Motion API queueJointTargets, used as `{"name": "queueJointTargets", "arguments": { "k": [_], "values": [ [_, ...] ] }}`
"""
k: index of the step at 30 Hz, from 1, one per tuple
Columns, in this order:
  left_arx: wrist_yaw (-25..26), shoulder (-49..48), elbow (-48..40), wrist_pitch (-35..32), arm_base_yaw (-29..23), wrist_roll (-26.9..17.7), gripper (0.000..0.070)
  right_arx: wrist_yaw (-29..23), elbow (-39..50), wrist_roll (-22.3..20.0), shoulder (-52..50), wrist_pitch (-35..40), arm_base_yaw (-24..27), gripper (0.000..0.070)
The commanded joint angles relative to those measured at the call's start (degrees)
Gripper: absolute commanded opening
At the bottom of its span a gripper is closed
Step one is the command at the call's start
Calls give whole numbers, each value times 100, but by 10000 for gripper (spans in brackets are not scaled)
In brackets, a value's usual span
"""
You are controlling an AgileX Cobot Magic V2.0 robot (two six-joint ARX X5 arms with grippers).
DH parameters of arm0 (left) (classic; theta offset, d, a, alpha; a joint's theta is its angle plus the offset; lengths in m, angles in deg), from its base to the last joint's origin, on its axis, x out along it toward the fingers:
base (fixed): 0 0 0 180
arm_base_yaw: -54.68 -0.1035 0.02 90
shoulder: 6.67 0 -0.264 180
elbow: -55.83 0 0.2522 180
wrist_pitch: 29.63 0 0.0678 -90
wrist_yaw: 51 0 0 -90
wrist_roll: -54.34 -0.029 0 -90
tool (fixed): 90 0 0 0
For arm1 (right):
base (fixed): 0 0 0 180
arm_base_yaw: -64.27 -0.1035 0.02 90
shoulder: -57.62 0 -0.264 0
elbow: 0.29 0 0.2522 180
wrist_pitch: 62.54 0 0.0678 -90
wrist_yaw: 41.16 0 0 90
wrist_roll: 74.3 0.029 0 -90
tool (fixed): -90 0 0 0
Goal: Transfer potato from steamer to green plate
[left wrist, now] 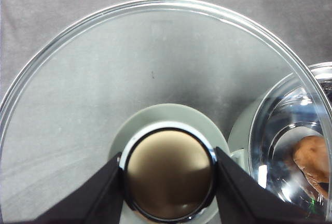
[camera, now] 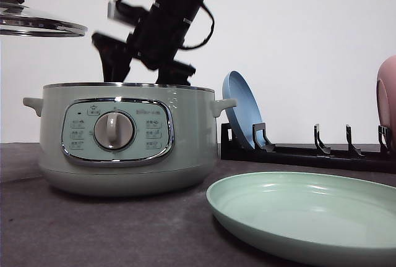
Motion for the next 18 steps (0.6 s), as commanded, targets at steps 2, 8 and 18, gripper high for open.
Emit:
{"name": "queueJointTargets", "arguments": {
  "k": [2,8,18],
  "values": [
    [4,-98,164,-201,-7,55,2,-41,-135,-23,174,33,-74,492],
    [4,-98,164,-200,-7,55,1,-125,-133,-22,311,-24,-88,492],
    [4,-98,164,-200,-7,55,1,-137,-133,-20,424,-126,-103,468]
  ]
}}
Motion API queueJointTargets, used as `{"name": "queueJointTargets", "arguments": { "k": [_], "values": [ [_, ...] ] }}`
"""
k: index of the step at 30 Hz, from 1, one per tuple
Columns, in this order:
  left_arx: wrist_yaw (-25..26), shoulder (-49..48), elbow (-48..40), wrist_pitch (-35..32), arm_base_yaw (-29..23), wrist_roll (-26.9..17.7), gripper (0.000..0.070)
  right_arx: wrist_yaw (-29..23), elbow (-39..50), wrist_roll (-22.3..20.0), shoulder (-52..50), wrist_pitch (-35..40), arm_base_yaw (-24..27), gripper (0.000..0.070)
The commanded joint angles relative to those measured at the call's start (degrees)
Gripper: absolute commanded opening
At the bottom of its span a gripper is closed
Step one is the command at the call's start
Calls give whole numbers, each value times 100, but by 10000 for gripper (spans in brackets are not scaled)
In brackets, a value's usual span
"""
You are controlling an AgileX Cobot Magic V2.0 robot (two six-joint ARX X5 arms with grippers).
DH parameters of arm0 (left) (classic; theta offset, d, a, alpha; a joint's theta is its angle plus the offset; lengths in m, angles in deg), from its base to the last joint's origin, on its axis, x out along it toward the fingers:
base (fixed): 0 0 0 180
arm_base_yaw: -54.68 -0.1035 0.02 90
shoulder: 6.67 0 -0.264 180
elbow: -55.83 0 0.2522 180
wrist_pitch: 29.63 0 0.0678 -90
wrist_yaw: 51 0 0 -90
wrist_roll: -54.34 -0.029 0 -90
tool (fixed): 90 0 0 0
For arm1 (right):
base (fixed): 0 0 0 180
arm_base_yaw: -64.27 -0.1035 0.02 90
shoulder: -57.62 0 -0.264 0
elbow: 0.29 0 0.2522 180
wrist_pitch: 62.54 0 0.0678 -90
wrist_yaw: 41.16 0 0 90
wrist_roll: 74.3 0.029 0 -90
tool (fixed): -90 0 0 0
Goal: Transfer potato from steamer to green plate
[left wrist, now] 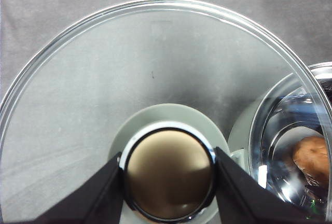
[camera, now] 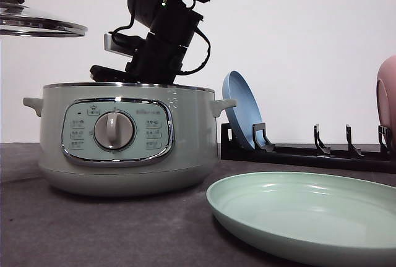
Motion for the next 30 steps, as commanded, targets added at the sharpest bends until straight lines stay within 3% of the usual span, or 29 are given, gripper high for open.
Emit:
{"name": "queueJointTargets", "arguments": {
  "k": [1,4,6,19,30],
  "values": [
    [4,-96,164,-201,-7,55,2,-7,-133,-21,131,6,-79,423],
    [4,-96,164,-201,-7,55,1,-5,-133,-24,131,-45,-81,265],
    [4,-96,164,-201,-7,55,1,-2,-136,-24,126,-48,-84,202],
    [7,-96,164,-220,-7,55,1,-6,-179,-76,-790,-90,-15,194],
    [104,-96,164,-225,7,55,1,-7,-155,-197,-2420,-890,170,194]
  ]
}}
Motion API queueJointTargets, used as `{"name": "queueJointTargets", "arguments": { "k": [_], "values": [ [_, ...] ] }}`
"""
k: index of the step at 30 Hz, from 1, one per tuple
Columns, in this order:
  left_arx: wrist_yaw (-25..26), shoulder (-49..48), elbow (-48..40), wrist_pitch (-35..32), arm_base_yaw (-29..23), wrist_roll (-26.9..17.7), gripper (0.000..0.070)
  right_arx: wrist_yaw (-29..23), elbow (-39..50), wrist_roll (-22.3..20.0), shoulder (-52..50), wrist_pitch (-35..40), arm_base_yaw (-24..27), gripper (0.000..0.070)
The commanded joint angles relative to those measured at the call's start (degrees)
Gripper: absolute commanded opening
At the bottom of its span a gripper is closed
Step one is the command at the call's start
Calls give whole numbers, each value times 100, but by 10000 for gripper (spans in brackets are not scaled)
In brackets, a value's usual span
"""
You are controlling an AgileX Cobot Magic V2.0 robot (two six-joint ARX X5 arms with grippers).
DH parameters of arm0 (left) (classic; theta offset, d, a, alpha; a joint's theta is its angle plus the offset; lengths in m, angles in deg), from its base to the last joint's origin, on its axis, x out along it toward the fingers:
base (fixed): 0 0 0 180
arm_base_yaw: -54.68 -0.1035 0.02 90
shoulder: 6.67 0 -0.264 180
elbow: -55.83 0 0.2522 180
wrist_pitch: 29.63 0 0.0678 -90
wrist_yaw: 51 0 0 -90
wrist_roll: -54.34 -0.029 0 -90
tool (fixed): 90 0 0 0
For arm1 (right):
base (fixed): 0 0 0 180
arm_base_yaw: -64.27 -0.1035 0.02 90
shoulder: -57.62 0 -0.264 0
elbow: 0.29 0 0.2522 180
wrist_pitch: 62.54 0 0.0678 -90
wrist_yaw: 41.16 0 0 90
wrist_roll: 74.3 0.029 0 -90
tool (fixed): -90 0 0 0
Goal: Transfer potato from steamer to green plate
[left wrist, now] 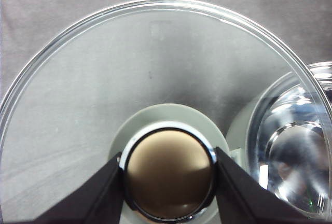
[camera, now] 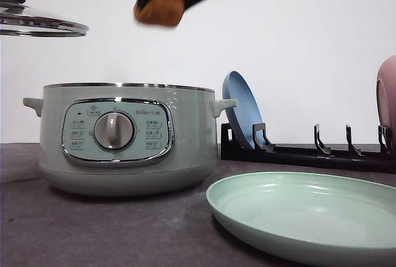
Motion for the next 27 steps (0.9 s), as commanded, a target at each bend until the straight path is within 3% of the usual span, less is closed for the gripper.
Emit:
{"name": "queueJointTargets", "arguments": {
  "k": [1,6,11,18,27],
  "values": [
    [35,-96,164,-225,13,52,1,-8,-104,-61,-124,-98,3,194],
    [142,-96,164,-235,83,55,1,-32,549,-61,-828,-234,165,195],
    [161,-96,164,-235,210,55,1,-284,2076,36,-1810,286,275,196],
    [168,-96,164,-235,414,55,1,-623,4152,921,-3121,1266,273,196],
    [187,-96,164,-229,666,55,1,-931,5907,1722,-3944,1792,256,196]
  ]
}}
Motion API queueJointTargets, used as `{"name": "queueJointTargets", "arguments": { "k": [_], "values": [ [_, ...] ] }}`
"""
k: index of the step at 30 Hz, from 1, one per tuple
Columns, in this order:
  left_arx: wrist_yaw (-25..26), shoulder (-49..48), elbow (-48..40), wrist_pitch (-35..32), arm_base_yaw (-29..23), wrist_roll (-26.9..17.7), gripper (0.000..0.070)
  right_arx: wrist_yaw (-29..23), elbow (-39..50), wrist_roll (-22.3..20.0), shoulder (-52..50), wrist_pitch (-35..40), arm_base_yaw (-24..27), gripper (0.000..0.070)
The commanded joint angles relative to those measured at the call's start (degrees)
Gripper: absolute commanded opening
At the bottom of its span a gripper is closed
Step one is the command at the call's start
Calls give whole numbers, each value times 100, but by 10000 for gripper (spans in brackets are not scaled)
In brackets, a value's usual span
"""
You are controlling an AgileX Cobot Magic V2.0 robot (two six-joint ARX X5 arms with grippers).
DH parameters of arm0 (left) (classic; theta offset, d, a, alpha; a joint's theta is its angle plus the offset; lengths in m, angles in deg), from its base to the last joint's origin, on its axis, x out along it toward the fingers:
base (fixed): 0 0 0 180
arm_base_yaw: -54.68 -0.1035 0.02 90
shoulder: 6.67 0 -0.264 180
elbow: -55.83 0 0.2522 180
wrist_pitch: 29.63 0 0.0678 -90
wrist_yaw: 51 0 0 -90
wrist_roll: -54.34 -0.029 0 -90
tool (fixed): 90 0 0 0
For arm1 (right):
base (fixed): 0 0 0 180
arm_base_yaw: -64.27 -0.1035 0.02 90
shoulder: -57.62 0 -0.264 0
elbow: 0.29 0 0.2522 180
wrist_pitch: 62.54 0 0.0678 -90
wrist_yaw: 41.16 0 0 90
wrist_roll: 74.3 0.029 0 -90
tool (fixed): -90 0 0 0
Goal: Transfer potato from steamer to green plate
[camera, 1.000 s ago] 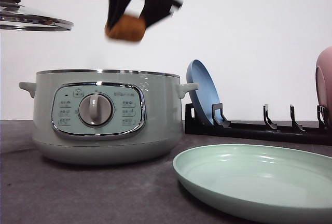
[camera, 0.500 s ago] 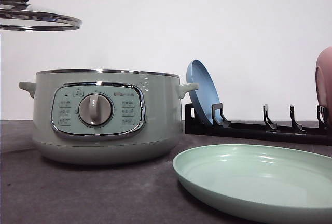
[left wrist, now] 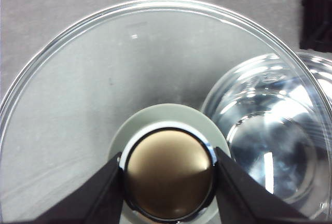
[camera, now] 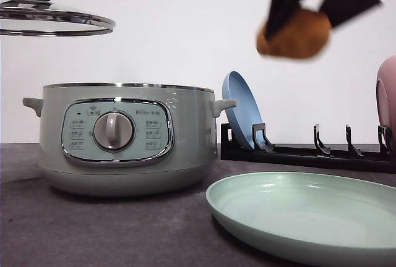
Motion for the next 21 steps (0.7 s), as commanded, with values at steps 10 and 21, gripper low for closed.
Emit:
{"name": "queueJointTargets", "arguments": {
  "k": [10,21],
  "values": [
    [30,-96,164,-231,225,53,1,-422,1406,1134,-18,1155,-368,196],
    [30,-96,164,-234,347,53,1,-643,2268,1587,203,1846,-485,209]
  ]
}}
